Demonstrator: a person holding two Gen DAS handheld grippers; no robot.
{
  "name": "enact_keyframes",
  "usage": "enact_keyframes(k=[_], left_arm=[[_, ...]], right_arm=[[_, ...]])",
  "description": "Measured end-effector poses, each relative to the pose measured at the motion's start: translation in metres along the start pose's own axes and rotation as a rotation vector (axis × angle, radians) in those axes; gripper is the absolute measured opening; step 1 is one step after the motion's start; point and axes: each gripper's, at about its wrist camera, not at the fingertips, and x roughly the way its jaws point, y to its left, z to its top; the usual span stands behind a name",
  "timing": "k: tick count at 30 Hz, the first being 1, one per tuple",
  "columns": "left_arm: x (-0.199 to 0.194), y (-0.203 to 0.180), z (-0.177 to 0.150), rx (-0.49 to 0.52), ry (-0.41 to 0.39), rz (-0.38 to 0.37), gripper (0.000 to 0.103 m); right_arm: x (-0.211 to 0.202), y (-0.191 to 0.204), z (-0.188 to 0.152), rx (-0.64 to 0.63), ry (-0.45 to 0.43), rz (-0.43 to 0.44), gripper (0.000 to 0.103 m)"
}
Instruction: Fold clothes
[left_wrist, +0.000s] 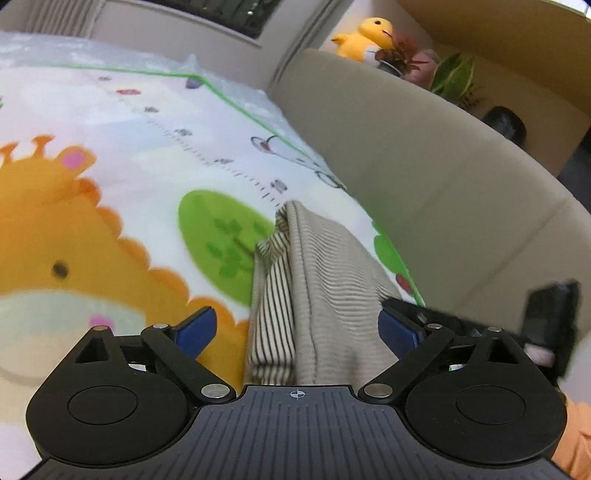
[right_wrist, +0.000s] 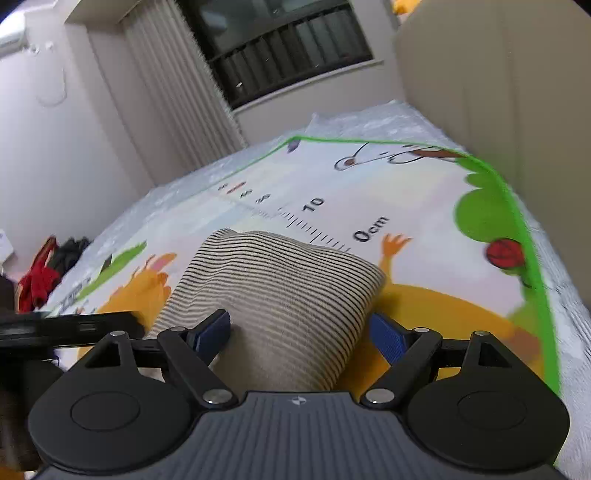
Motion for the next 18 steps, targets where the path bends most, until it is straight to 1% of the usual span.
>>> enact_keyframes(k=[1, 3, 4, 7, 11, 15, 16, 17, 18], left_arm=[[0.004, -0.001, 0.004, 0.01, -0.004, 0.008, 0.098], [0.023, -0.005, 0.005, 0.047, 0.028, 0.022, 0.097], [0.032, -0.006, 0.006, 0.06, 0.041, 0.026, 0.095], [0.049, -0.006, 0.002, 0.064, 0.062, 0.018, 0.093], [0.05, -0.003, -0.001, 0.075, 0.057, 0.017, 0.093], [0.047, 0.005, 0.003, 0.083, 0.048, 0.031, 0.095], [0.046, 0.008, 0.003, 0.078, 0.044, 0.037, 0.096], [0.044, 0.011, 0.004, 0.071, 0.041, 0.042, 0.096], [0.042, 0.014, 0.004, 0.064, 0.038, 0.048, 0.096]], right_arm=[[-0.004, -0.001, -0.003, 0.016, 0.003, 0.0, 0.083], [-0.011, -0.003, -0.009, 0.046, 0.015, 0.002, 0.083], [-0.012, -0.004, -0.012, 0.062, 0.026, 0.005, 0.083], [-0.01, -0.01, -0.016, 0.114, 0.042, 0.013, 0.083], [-0.012, 0.001, -0.018, 0.07, 0.053, 0.03, 0.083], [0.001, 0.024, -0.029, -0.048, 0.119, 0.016, 0.083], [0.008, 0.03, -0.036, -0.084, 0.136, -0.003, 0.083], [0.014, 0.036, -0.042, -0.12, 0.153, -0.022, 0.086], [0.018, 0.041, -0.047, -0.161, 0.142, -0.04, 0.088]])
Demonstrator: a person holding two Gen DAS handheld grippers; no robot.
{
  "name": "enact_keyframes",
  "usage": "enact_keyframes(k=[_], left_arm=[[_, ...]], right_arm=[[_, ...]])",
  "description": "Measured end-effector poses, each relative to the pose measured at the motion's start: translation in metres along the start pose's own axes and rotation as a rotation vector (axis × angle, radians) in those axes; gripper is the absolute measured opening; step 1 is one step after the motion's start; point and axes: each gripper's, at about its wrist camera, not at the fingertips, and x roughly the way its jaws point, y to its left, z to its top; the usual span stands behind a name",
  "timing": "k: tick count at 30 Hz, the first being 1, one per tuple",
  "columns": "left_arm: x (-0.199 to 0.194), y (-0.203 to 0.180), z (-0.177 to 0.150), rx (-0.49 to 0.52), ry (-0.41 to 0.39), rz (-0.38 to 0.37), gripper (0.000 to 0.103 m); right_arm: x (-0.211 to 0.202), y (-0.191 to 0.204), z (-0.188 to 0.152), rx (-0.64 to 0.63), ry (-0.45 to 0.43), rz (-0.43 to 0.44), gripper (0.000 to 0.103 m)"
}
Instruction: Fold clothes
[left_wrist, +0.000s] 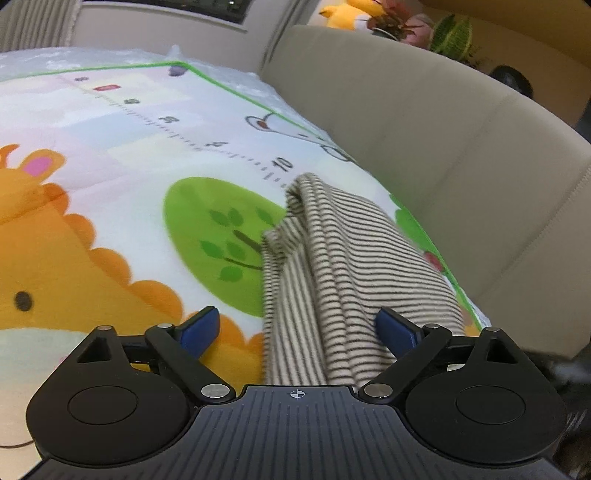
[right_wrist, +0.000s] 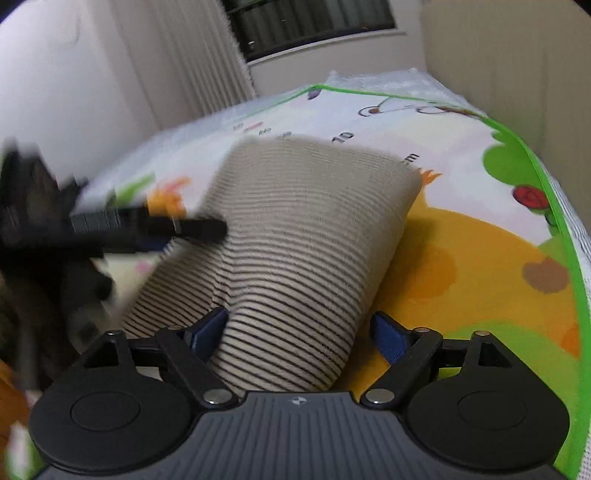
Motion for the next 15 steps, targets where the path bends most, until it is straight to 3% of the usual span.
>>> enact_keyframes(k=[3, 6, 9, 11, 15], left_arm=[[-0.012, 0.01, 0.004, -0.039, -0.042, 0.005, 0.095], [-0.019, 0.016, 0.013, -0.089, -0.069, -0.059, 0.096], [-0.003, 0.008, 0.014, -0.063, -0.019, -0.09, 0.096], [0.01, 0.005, 0.007, -0.055, 0.021, -0.097, 0.093], [0.021, 0.008, -0.003, -0.103, 0.042, -0.138, 0.087]], right_arm=[[-0.002, 0.008, -0.002, -0.05, -0.027, -0.025, 0.09], [-0.01, -0.002, 0.003, -0.013, -0.03, 0.013, 0.09], [-0.029, -0.02, 0.008, 0.094, -0.085, 0.06, 0.09], [-0.033, -0.031, 0.009, 0.138, -0.107, 0.033, 0.09], [-0.01, -0.045, 0.012, 0.184, -0.057, 0.094, 0.09]])
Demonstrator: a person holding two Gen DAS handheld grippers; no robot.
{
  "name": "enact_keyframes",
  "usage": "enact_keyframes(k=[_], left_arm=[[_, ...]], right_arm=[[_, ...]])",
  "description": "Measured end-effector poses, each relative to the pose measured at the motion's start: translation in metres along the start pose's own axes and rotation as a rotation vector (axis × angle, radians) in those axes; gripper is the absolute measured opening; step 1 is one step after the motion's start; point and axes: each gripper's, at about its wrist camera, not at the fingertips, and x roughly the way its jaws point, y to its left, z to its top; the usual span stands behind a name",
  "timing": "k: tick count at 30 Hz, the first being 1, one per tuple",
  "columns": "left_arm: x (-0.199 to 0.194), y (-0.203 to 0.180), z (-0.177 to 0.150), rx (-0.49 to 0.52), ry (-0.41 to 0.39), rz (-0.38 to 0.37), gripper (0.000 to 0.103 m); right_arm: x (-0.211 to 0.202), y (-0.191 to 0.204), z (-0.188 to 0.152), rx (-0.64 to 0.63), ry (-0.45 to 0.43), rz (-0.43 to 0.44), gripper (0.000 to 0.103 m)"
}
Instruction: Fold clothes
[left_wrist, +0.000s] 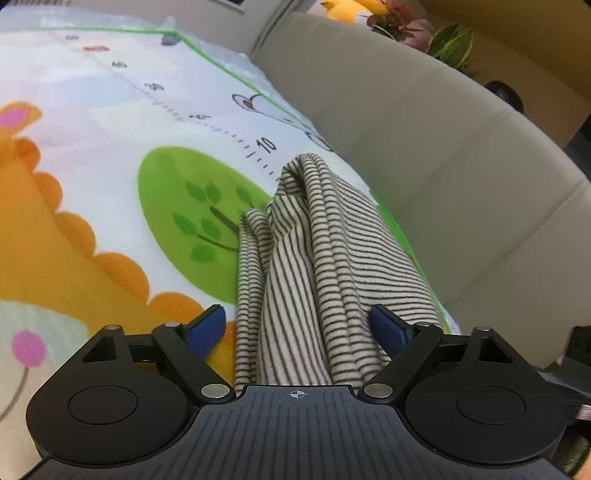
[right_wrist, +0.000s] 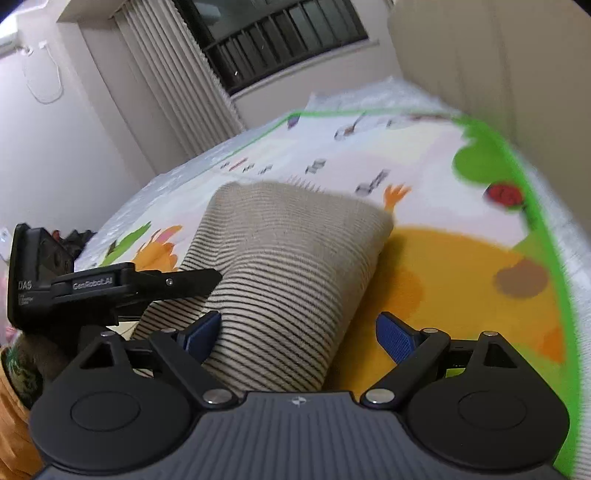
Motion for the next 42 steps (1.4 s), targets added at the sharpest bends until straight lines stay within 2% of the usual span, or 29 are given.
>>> enact_keyframes(k=[2, 7, 11, 18, 21, 26, 30, 33, 36, 39, 42], left_arm=[[-0.001, 0.003, -0.002, -0.018, 0.003, -0.015, 0.082], [-0.013, 0.015, -0.01, -0.057, -0.006, -0.062, 0.076], [-0.041, 0.037, -0.012, -0.108, -0.038, -0.049, 0.076], [-0.137, 0.095, -0.027, -0.205, -0.154, 0.096, 0.079], [-0.185, 0.121, -0.038, -0.252, -0.214, 0.175, 0.08], [-0.243, 0.155, -0.053, -0.325, -0.293, 0.298, 0.08], [-0.272, 0.148, -0.048, -0.274, -0.353, 0.346, 0.084], [-0.278, 0.131, -0.034, -0.191, -0.387, 0.37, 0.084], [-0.268, 0.12, -0.016, -0.13, -0.405, 0.36, 0.085], [-0.243, 0.122, -0.005, -0.095, -0.351, 0.341, 0.085], [-0.221, 0.132, -0.003, -0.058, -0.308, 0.39, 0.084]], right_arm=[[0.016, 0.001, 0.001, 0.013, 0.035, 0.063, 0.088], [0.043, 0.023, 0.01, -0.045, 0.068, 0.127, 0.089], [0.067, 0.06, 0.016, -0.137, 0.116, 0.199, 0.088], [0.131, 0.166, 0.02, -0.333, 0.21, 0.383, 0.086], [0.154, 0.219, 0.009, -0.432, 0.228, 0.432, 0.086], [0.178, 0.287, -0.001, -0.66, 0.206, 0.424, 0.086], [0.184, 0.309, -0.004, -0.748, 0.204, 0.381, 0.086], [0.179, 0.305, -0.007, -0.75, 0.196, 0.358, 0.087], [0.176, 0.304, -0.004, -0.731, 0.188, 0.329, 0.093], [0.157, 0.298, 0.002, -0.744, 0.144, 0.339, 0.102], [0.141, 0.29, 0.011, -0.737, 0.095, 0.361, 0.103]])
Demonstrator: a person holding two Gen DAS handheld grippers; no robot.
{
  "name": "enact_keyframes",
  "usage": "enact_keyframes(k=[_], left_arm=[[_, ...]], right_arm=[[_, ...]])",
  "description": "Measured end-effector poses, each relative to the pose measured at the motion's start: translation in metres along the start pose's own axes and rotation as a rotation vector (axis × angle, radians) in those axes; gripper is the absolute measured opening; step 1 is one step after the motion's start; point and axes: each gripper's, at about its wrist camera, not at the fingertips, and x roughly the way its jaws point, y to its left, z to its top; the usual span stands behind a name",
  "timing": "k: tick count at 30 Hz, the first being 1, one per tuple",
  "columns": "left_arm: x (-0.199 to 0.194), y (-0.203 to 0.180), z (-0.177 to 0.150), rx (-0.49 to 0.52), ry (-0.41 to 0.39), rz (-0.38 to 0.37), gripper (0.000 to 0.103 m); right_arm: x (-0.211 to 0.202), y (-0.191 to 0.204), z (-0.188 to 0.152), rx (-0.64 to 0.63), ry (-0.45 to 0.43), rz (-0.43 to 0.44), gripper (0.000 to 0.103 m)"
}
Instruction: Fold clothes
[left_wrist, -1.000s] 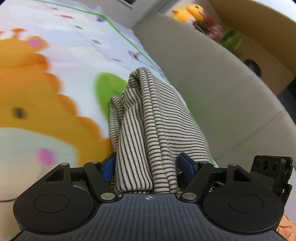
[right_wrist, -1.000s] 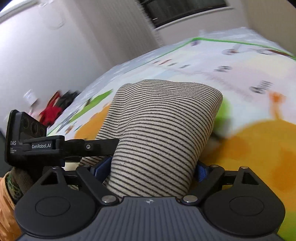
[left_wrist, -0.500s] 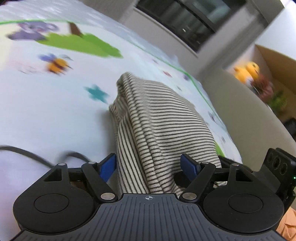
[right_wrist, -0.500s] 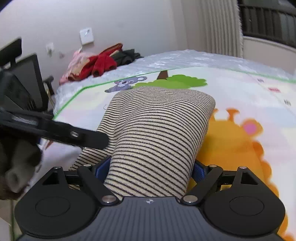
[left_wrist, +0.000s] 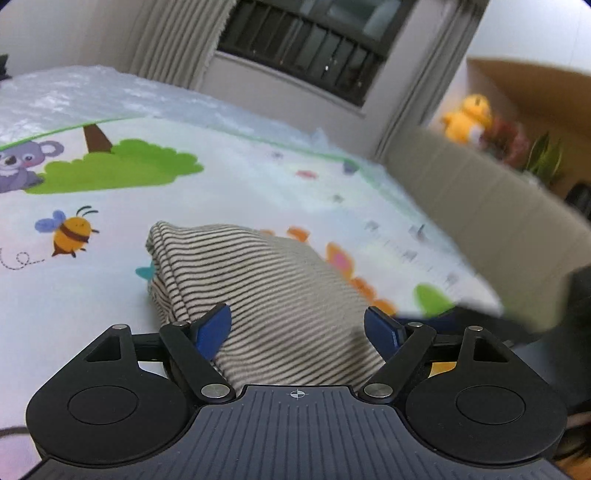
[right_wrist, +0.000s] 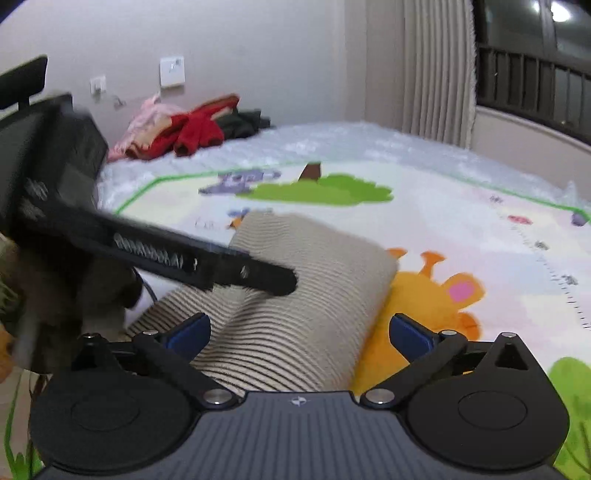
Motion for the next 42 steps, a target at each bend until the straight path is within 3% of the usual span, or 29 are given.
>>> enact_keyframes(k=[4, 8, 13, 16, 19, 24, 26, 31, 34, 37, 40, 42], left_arm=[[0.001, 0.005, -0.006, 0.013, -0.005, -0.008, 0.084], [-0.001, 0.012, -0.009, 0.018, -0.001, -0.005, 0.085], [-0.003, 0.016, -0.016, 0.036, -0.014, 0.015, 0.084], [-0.022, 0.02, -0.017, -0.029, -0.052, 0.016, 0.079], [-0.039, 0.024, -0.019, -0.09, -0.081, 0.02, 0.082], [-0.023, 0.041, -0.033, -0.107, 0.006, 0.077, 0.077], [-0.01, 0.052, -0.037, -0.137, 0.014, 0.077, 0.081], [-0.004, 0.05, -0.04, -0.137, -0.044, 0.096, 0.086], [-0.022, 0.032, -0.051, -0.107, -0.113, 0.172, 0.095], [-0.046, 0.012, -0.077, -0.128, -0.196, 0.215, 0.102], [-0.057, -0.008, -0.111, -0.166, -0.227, 0.24, 0.103], [-0.06, -0.031, -0.134, -0.11, -0.256, 0.307, 0.103]], right_arm=[[-0.01, -0.014, 0.001, 0.053, -0.035, -0.023, 0.103], [0.028, -0.013, -0.02, 0.083, 0.109, -0.057, 0.103], [0.03, 0.012, -0.02, -0.038, 0.058, -0.154, 0.103], [0.032, 0.024, -0.015, -0.133, 0.049, -0.2, 0.103], [0.037, 0.024, -0.012, -0.141, 0.043, -0.219, 0.103], [0.054, 0.024, -0.01, -0.199, 0.008, -0.264, 0.103], [0.057, 0.02, -0.009, -0.194, 0.001, -0.254, 0.103], [0.031, -0.008, -0.023, 0.004, -0.036, -0.139, 0.103], [0.008, -0.017, -0.04, 0.083, -0.058, -0.109, 0.103], [-0.01, -0.012, -0.063, 0.048, -0.025, -0.136, 0.103], [-0.023, -0.008, -0.08, 0.05, 0.009, -0.188, 0.103], [-0.037, -0.006, -0.091, 0.051, -0.01, -0.206, 0.103]])
